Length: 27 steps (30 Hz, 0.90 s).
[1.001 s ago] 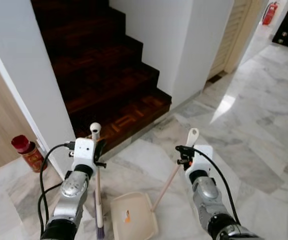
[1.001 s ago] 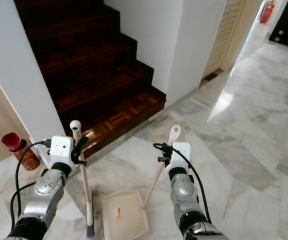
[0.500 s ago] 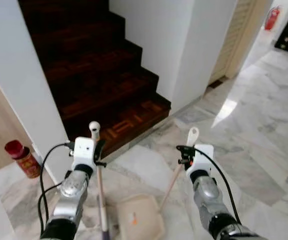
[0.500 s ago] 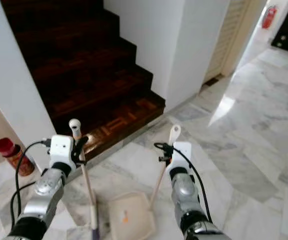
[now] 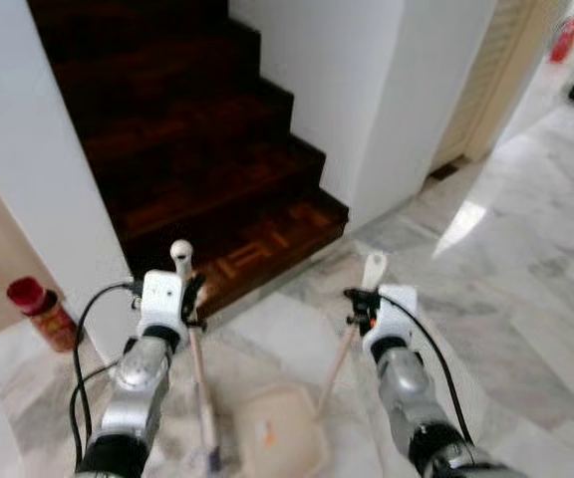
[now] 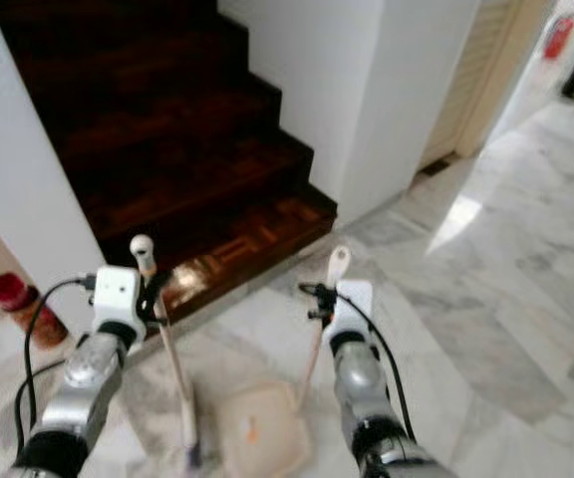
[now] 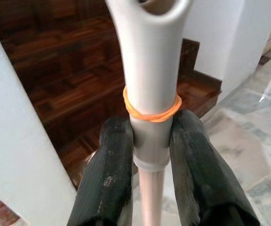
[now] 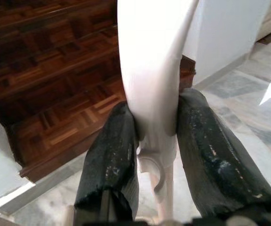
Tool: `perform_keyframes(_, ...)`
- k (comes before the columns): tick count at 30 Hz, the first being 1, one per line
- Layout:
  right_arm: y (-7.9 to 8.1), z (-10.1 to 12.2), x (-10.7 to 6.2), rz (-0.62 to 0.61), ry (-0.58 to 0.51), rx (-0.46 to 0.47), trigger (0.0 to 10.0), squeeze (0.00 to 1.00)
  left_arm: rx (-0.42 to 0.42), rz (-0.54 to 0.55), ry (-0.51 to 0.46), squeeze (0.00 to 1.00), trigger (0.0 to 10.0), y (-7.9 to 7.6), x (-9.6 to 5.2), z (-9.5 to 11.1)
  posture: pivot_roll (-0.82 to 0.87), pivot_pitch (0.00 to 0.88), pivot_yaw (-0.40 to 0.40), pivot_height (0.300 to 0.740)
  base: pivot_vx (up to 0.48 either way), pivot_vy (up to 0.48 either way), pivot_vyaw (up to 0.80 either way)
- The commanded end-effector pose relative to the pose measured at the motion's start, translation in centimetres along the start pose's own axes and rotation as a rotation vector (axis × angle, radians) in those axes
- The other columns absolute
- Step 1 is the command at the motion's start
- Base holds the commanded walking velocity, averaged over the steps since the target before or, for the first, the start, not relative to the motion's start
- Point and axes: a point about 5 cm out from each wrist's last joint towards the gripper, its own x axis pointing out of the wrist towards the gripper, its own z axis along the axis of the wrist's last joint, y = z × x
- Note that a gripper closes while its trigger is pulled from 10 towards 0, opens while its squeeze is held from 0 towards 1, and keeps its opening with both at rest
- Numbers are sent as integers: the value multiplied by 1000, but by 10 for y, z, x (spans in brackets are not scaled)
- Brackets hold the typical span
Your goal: Sweep floor
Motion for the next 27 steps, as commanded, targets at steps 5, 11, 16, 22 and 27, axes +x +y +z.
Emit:
perform_keyframes(5,-6,7,3,-20,-22,13,10000,0,4,-38,-44,0,10000,-9,5,10,57,0,-52,740,0,0,-793)
perform_keyframes(11,-6,6,3,-21,-19,7,10000,0,6,-46,-50,0,10000,-9,5,10,56,0,-51,740,0,0,-788)
perform_keyframes(16,-6,6,2,-21,-17,5,10000,0,5,-51,-51,0,10000,-11,5,10,52,0,-51,740,0,0,-786)
perform_keyframes(22,-7,6,3,-22,-16,2,10000,0,18,-52,-22,0,10000,-12,5,7,50,0,-51,740,0,0,-782)
perform_keyframes(27,-7,6,2,-20,-17,1,10000,0,1,-43,-17,0,10000,-11,6,6,48,0,-51,740,0,384,-784)
